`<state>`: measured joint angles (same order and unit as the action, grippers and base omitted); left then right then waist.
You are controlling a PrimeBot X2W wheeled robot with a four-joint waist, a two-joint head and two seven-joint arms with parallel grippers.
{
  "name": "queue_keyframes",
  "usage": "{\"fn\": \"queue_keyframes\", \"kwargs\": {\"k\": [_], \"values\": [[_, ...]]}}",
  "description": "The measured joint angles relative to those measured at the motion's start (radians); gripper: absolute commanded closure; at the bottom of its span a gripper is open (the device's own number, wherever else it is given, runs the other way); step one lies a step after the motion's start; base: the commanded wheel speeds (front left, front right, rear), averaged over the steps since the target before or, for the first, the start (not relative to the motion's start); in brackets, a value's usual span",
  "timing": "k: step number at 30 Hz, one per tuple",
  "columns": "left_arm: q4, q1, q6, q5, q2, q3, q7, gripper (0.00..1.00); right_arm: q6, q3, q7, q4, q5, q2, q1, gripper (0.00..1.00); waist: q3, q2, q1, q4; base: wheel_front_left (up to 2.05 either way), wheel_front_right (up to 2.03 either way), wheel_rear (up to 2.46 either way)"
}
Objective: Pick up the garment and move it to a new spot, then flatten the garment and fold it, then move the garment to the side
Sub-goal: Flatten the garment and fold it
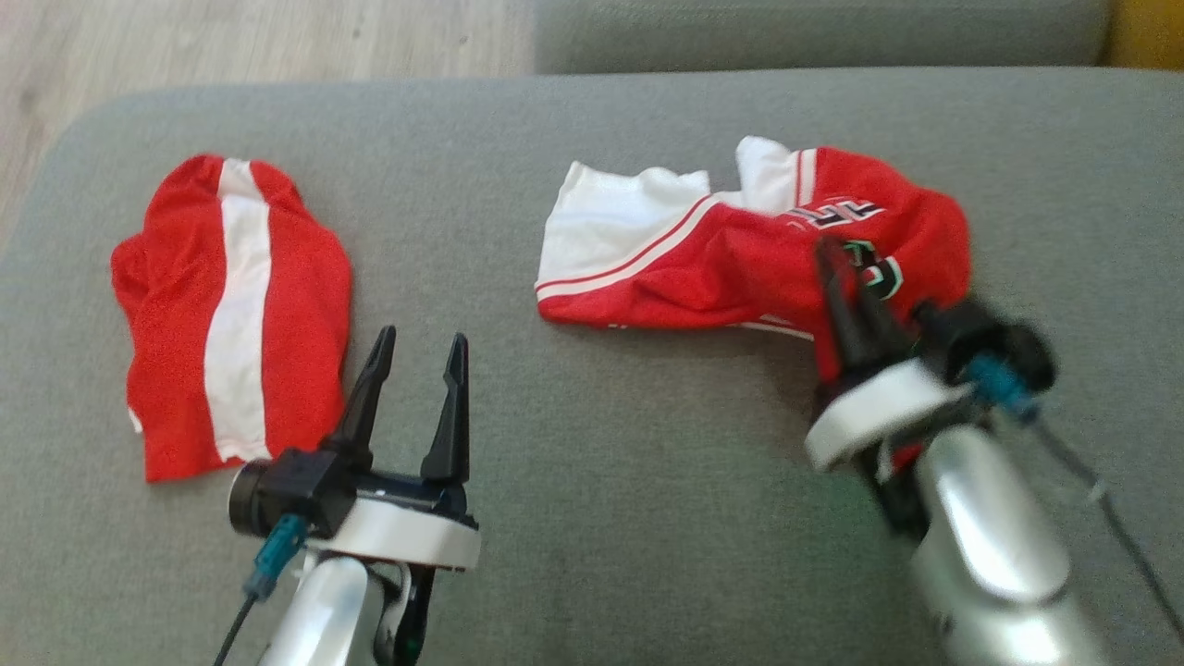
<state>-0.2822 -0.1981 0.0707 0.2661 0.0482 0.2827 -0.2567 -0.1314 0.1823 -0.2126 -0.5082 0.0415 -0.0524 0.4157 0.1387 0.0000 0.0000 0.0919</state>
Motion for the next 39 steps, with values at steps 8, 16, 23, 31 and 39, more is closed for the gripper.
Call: {"fn": "queue_keyframes", "kwargs": {"k": [8,16,23,31,39], "values": [[0.000,0.068,-0.006,0.000,0.000,-0.018,0.000,0.00,0.000,0.239,0.074,0.123,0.098,-0.007,-0.226,1.00,-0.077,0.0000,-0.0001,-0.050,0.00,0.00,0.00],[-0.001,0.083,-0.006,0.005,0.000,-0.018,0.000,0.00,0.000,0.396,0.135,0.144,0.214,-0.117,-0.304,1.00,-0.098,0.0000,-0.0001,-0.065,0.00,0.00,0.00],[-0.006,0.083,-0.006,0.006,0.000,-0.020,0.000,0.00,0.000,0.376,0.104,0.148,0.246,-0.119,-0.300,0.00,-0.096,0.0000,0.0000,-0.061,0.00,0.00,0.00],[0.010,0.083,-0.009,0.006,0.000,-0.026,0.000,0.00,0.000,0.205,-0.008,0.273,0.248,-0.068,-0.284,0.00,-0.100,0.0000,0.0001,-0.053,0.00,0.00,0.00],[0.033,0.083,-0.009,0.006,0.000,-0.026,0.000,0.00,0.000,0.106,-0.027,0.307,0.201,-0.021,-0.329,0.00,-0.092,0.0000,0.0000,-0.046,0.00,0.00,0.00]]}}
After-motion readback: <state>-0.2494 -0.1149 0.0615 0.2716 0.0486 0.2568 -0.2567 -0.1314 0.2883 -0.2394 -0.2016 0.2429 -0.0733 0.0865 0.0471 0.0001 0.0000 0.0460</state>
